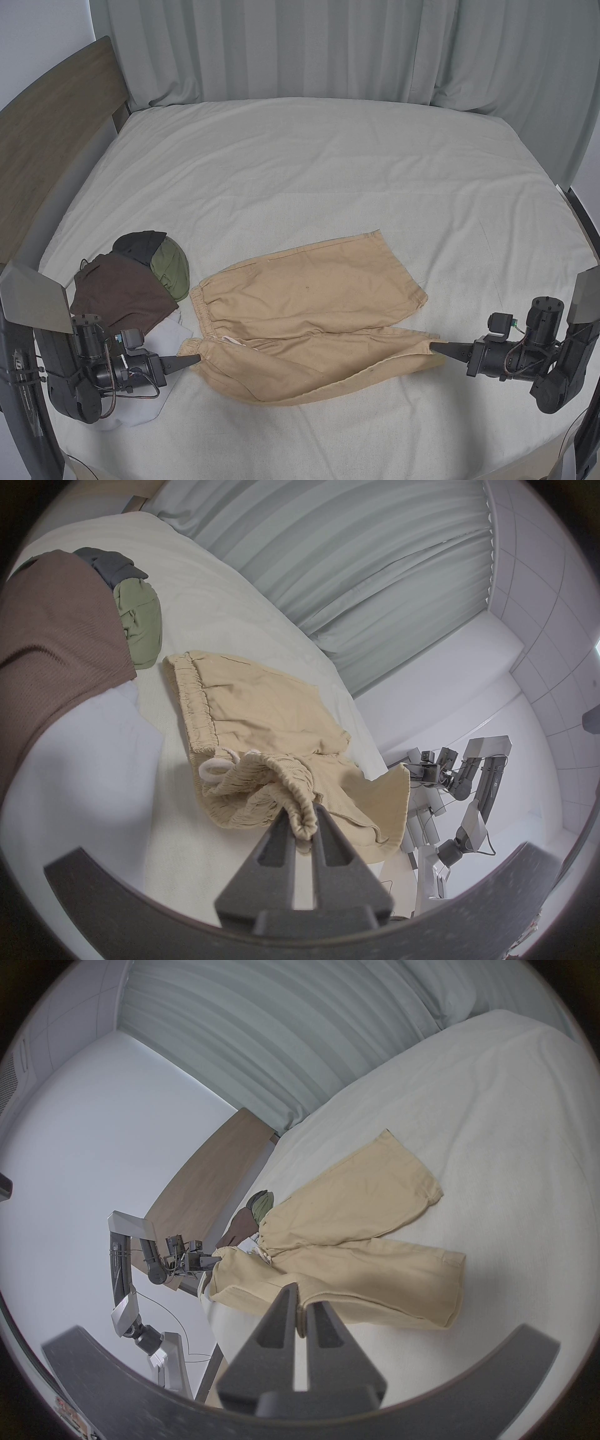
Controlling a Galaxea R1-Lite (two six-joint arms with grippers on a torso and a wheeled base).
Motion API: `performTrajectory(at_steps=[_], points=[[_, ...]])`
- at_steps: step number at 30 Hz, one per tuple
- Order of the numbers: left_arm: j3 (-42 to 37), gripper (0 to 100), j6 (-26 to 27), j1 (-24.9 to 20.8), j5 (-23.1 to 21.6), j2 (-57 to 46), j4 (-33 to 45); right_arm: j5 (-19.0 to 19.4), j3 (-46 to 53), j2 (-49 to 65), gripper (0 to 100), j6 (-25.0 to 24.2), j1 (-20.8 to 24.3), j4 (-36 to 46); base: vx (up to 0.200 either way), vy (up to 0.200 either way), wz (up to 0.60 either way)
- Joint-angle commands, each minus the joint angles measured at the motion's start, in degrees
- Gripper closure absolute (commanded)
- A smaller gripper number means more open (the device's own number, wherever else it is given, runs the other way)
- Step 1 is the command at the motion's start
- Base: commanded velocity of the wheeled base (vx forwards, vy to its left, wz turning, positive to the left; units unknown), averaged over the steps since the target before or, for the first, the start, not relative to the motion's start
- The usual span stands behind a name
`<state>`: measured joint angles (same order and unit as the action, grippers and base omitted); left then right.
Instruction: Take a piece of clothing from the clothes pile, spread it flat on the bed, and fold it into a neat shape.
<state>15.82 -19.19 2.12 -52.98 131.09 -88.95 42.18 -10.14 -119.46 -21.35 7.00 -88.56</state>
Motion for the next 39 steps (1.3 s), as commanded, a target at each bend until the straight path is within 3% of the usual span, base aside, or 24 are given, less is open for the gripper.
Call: performTrajectory(at_steps=[1,16,22,39], points=[[0.3,100,-0.1,0.0,0.1,-0.7,-0.1,-0.1,-0.6,1.1,100,0.0,-0.1,0.0,0.0,0.0,0.0],[1.8,100,-1.8,-0.1,0.4,-2.8,-0.1,-0.5,-2.5,4.8,100,-2.6,1.2,0.0,0.0,0.0,0.0],[2.0,100,-1.9,-1.0,1.8,-3.1,-0.1,-3.2,-3.6,4.8,100,-2.7,1.9,0.0,0.0,0.0,0.0],[3.2,100,-3.1,-1.1,3.5,-3.4,-0.1,-3.6,-10.7,5.5,100,-5.3,2.3,0.0,0.0,0.0,0.0]])
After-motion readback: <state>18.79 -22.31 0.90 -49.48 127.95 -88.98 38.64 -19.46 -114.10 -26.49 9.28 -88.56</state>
